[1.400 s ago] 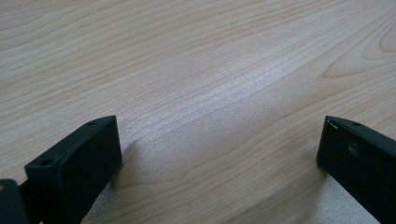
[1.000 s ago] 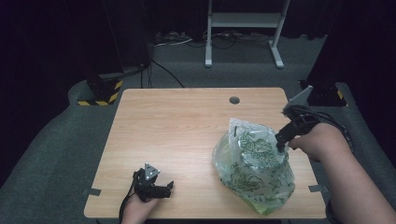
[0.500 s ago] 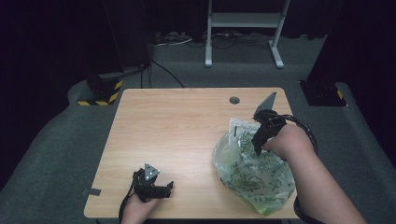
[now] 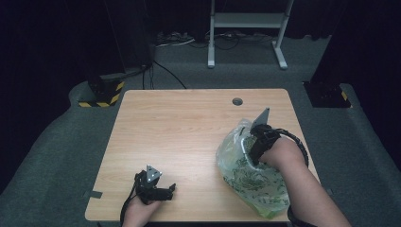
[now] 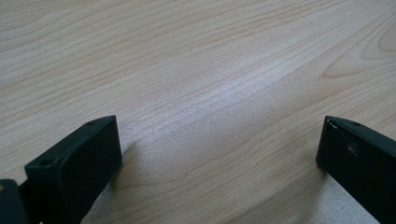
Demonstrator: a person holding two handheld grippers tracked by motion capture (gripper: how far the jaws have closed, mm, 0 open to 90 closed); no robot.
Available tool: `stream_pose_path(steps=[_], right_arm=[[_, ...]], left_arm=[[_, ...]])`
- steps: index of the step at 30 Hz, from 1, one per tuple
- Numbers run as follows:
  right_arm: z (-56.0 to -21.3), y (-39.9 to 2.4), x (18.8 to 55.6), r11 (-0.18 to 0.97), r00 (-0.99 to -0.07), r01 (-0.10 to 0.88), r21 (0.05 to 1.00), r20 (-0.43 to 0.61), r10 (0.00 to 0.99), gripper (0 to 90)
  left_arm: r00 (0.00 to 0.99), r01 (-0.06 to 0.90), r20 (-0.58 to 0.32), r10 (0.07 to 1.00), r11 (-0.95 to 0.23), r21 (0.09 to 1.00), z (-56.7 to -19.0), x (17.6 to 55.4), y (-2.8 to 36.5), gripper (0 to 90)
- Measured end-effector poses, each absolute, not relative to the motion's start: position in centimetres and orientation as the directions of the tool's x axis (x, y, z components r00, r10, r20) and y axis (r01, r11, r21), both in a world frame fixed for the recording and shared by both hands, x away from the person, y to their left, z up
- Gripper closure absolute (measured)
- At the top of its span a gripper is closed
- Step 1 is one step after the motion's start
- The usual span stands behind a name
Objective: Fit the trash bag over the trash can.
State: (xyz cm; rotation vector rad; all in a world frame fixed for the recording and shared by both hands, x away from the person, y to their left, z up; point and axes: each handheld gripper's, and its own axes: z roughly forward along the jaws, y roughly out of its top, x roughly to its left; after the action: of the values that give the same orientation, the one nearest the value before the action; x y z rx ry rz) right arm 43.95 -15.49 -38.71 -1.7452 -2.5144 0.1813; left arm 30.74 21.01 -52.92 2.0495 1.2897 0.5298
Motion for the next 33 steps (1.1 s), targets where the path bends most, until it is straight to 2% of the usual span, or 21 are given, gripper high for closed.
stream_pose_path(steps=[11,24,27,33], right_arm=[[-41.1,-15.1,44.2,0.378,-0.383,0.912,-0.162,-0.002,0.924,37.3],[-41.5,-15.3,44.1,0.406,-0.409,0.909,-0.098,-0.009,0.912,40.0],[-41.1,-15.3,44.2,0.392,-0.394,0.911,-0.125,0.010,0.919,36.8],[-37.8,-15.3,44.1,0.391,-0.394,0.915,-0.100,-0.006,0.919,34.8]], left_arm=[[0.436,0.638,-0.003,0.900,-0.306,0.707,-52.9,30.7,21.0,0.3],[0.435,0.638,-0.004,0.900,-0.306,0.707,-52.9,30.7,21.0,0.3],[0.436,0.637,-0.004,0.900,-0.305,0.708,-52.9,30.8,21.0,0.3],[0.435,0.637,-0.005,0.900,-0.304,0.708,-52.9,30.8,21.0,0.3]])
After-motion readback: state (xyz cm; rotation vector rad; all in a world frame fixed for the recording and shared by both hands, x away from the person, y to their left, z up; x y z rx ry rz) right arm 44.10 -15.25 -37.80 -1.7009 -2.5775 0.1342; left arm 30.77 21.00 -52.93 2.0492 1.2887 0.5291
